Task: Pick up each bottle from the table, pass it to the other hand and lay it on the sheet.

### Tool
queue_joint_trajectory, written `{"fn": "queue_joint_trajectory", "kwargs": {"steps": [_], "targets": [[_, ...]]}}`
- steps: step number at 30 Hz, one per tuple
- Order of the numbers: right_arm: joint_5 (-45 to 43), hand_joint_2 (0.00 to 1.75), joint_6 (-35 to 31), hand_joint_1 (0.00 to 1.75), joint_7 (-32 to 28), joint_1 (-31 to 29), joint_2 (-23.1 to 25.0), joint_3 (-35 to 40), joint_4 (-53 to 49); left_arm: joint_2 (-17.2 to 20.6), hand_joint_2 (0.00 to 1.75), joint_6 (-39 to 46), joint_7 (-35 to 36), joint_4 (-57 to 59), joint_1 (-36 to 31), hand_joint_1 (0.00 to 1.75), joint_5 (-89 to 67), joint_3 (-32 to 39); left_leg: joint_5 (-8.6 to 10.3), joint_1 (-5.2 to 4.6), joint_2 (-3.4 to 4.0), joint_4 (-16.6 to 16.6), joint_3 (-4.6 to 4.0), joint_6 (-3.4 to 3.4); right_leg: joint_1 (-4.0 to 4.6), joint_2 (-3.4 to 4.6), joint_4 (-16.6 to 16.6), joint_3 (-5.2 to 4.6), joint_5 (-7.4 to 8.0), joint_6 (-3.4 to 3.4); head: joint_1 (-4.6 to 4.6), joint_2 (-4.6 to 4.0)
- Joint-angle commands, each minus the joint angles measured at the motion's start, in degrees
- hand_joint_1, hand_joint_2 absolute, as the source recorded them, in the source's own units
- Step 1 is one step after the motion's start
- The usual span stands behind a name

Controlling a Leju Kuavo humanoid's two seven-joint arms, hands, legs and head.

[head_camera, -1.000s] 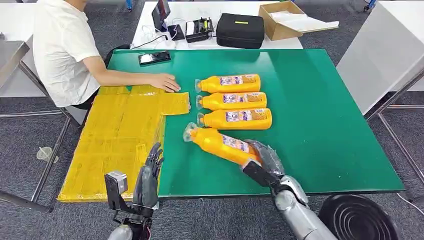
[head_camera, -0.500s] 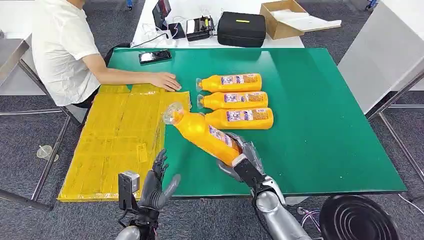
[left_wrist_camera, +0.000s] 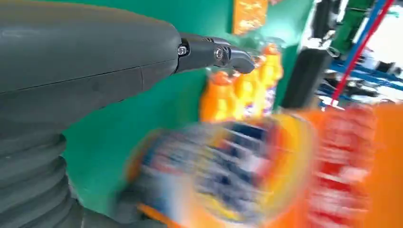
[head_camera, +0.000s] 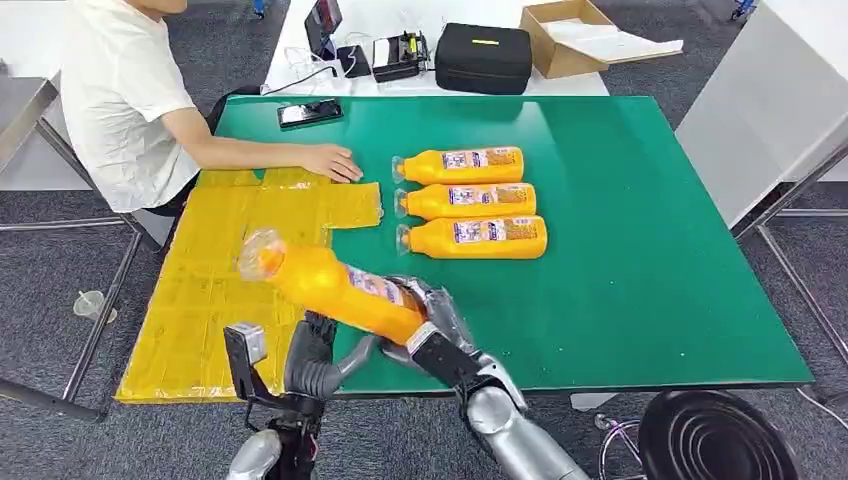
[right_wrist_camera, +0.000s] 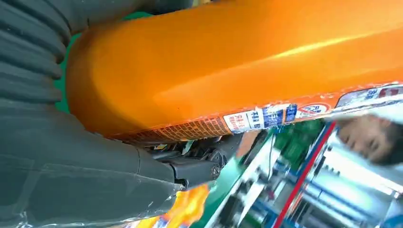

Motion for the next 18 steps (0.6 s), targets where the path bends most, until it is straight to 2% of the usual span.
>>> {"fn": "queue_joint_trajectory", "kwargs": {"steps": [1,2,3,4,12,18], "targets": [[-0.4,1.75,-1.1,1.45,-0.2,-3.0,-0.4,5.2,7.5,1.1,1.75,-2.0,0.9,-2.6,-0.8,0.0,3.3,0.9,-0.08,0.02,0.14,0.0,0.18,0.01,0.05,0.07,-0.1,0.17,-0.04,-0.14,0.0,0.0],[-0.4,1.75,-1.1,1.45,-0.3,-3.1,-0.4,5.2,7.7,1.1,1.75,-2.0,0.9,-2.6,-0.7,0.0,3.3,0.8,-0.06,0.01,0.11,0.0,0.12,0.01,0.03,0.06,0.0,0.12,-0.02,-0.11,0.0,0.0],[-0.4,1.75,-1.1,1.45,-0.3,-3.1,-0.4,5.2,7.7,1.1,1.75,-2.0,0.9,-2.6,-0.7,0.0,3.3,0.8,-0.25,0.07,0.24,0.1,0.43,0.02,0.13,0.1,0.0,0.44,-0.15,-0.29,0.0,0.0],[-0.4,1.75,-1.1,1.41,-0.3,-3.1,-0.4,5.2,7.7,1.1,1.75,-2.0,0.9,-2.6,-0.7,0.0,3.3,0.8,-0.07,0.0,0.12,0.0,0.15,0.01,0.03,0.05,0.0,0.15,-0.04,-0.14,0.0,0.0],[-1.3,1.75,-1.2,1.43,-1.4,-2.6,-0.2,5.0,10.6,2.0,1.75,-10.6,1.6,-6.6,1.4,0.0,11.7,0.3,-0.17,0.05,0.19,0.0,0.32,0.0,0.1,0.07,-0.1,0.32,-0.11,-0.26,0.0,0.0],[-1.3,1.75,-1.0,1.4,-1.6,-2.6,0.0,4.7,11.2,2.4,1.75,-12.5,2.4,-6.5,1.4,0.0,12.6,-0.3,-0.07,0.0,0.09,0.0,0.14,0.01,0.03,0.01,0.0,0.13,-0.05,-0.14,0.0,0.0]]}}
